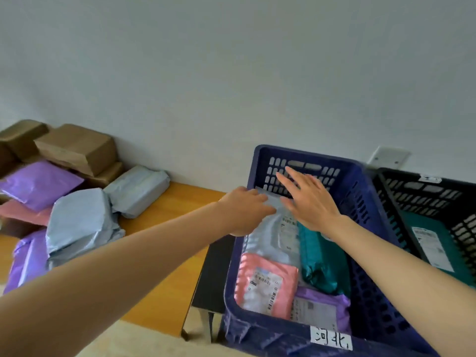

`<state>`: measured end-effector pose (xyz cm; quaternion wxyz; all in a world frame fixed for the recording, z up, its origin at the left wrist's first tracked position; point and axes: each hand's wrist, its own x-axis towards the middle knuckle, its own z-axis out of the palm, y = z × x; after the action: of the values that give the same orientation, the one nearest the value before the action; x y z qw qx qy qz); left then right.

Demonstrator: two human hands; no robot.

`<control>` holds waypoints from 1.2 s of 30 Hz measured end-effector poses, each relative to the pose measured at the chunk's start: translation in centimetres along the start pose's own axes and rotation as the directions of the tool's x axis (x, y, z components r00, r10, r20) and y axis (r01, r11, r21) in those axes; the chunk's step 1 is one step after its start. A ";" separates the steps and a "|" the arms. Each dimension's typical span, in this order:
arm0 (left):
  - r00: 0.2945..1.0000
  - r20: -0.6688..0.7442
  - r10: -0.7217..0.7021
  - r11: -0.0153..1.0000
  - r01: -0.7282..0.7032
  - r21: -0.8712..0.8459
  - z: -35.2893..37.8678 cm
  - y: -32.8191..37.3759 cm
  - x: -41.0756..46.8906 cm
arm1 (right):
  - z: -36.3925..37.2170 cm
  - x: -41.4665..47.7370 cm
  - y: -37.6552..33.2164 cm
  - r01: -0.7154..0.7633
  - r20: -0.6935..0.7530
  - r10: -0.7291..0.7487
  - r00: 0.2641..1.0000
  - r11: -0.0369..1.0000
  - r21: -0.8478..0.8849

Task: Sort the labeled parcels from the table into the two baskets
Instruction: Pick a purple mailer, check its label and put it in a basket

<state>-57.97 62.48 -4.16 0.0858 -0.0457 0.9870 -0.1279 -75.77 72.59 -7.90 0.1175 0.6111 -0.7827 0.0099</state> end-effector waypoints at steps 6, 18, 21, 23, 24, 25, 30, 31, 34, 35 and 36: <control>0.970 -0.081 -0.228 0.966 0.215 -0.147 -0.4 -6.8 -8.2 | -3.5 4.0 -8.1 -0.045 -0.055 0.052 0.997 0.991 0.122; 0.847 0.003 -0.532 0.780 0.491 -0.388 7.5 -15.6 -27.2 | -3.2 11.4 -28.7 0.160 -0.007 -0.163 0.987 0.962 0.223; 0.790 0.031 -0.612 0.702 0.561 -0.439 9.9 -17.6 -31.2 | -3.2 13.2 -33.0 0.187 0.003 -0.196 0.981 0.941 0.280; 0.758 0.054 -0.650 0.663 0.601 -0.446 11.3 -18.8 -33.4 | -3.0 14.2 -35.4 0.225 0.013 -0.240 0.971 0.926 0.304; 0.745 0.068 -0.664 0.649 0.619 -0.443 12.0 -19.3 -34.4 | -2.8 14.7 -36.5 0.238 0.023 -0.258 0.966 0.920 0.312; 0.732 0.080 -0.677 0.634 0.635 -0.442 12.7 -19.9 -35.3 | -2.6 15.2 -37.6 0.244 0.036 -0.270 0.962 0.914 0.324; 0.659 0.125 -0.742 0.546 0.701 -0.458 16.3 -22.8 -39.0 | -0.4 17.7 -42.3 0.254 0.073 -0.309 0.948 0.877 0.408; 0.653 0.128 -0.746 0.539 0.706 -0.460 16.8 -23.2 -39.6 | 0.1 18.0 -42.9 0.248 0.070 -0.305 0.950 0.869 0.427; 0.629 0.148 -0.763 0.509 0.727 -0.462 18.9 -25.3 -41.5 | 2.1 20.4 -45.2 0.224 0.059 -0.291 0.955 0.837 0.500; 0.622 0.156 -0.767 0.501 0.733 -0.460 19.7 -26.2 -42.0 | 2.9 21.5 -46.1 0.218 0.061 -0.290 0.955 0.827 0.518; 0.618 0.164 -0.769 0.497 0.739 -0.455 20.6 -27.3 -42.5 | 3.7 22.6 -47.0 0.209 0.066 -0.287 0.956 0.819 0.535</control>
<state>-10.65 35.95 -9.96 -0.0225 -0.4874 0.8676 0.0954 -36.42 38.55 -13.12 -0.1090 0.7157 -0.6704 0.1625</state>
